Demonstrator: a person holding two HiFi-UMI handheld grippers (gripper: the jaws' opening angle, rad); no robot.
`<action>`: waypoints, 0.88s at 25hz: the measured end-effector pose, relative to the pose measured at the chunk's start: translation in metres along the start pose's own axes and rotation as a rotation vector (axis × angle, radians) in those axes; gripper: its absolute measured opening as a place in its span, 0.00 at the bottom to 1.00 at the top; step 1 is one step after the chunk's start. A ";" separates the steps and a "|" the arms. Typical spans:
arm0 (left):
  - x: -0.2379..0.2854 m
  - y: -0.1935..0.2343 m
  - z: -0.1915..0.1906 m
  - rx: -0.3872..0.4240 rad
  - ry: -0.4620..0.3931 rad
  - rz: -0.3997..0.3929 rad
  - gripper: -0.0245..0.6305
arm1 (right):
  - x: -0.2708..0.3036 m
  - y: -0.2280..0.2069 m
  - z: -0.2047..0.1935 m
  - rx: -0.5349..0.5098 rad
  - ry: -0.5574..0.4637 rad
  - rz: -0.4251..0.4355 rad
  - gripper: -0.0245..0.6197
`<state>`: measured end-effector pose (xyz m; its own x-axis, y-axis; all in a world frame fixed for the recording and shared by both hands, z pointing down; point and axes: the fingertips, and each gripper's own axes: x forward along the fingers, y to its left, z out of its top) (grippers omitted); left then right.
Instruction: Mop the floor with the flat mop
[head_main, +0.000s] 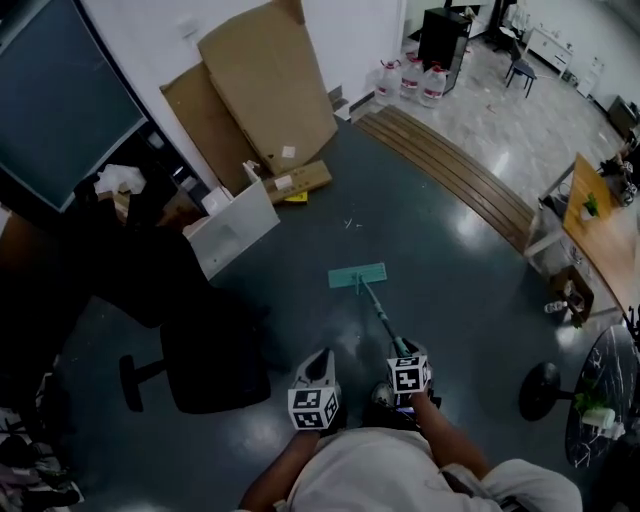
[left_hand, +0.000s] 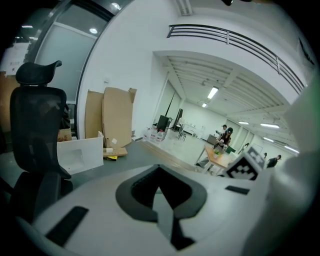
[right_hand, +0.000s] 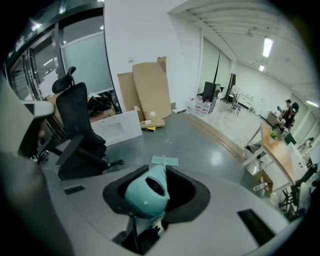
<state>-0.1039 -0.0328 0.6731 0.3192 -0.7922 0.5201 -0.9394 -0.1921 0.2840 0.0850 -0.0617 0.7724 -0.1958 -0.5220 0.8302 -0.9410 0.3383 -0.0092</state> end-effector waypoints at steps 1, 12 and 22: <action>-0.003 -0.001 -0.002 -0.002 0.001 -0.005 0.05 | -0.022 0.000 -0.010 0.002 0.008 0.005 0.21; -0.009 0.002 -0.006 -0.001 0.002 -0.015 0.05 | -0.077 0.023 -0.061 -0.046 0.058 0.033 0.21; -0.007 0.008 -0.023 -0.015 0.028 -0.011 0.05 | 0.043 0.025 0.015 -0.073 -0.081 -0.013 0.21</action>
<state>-0.1111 -0.0161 0.6904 0.3330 -0.7736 0.5391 -0.9339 -0.1918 0.3017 0.0492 -0.0870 0.7993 -0.2083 -0.5874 0.7820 -0.9215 0.3858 0.0443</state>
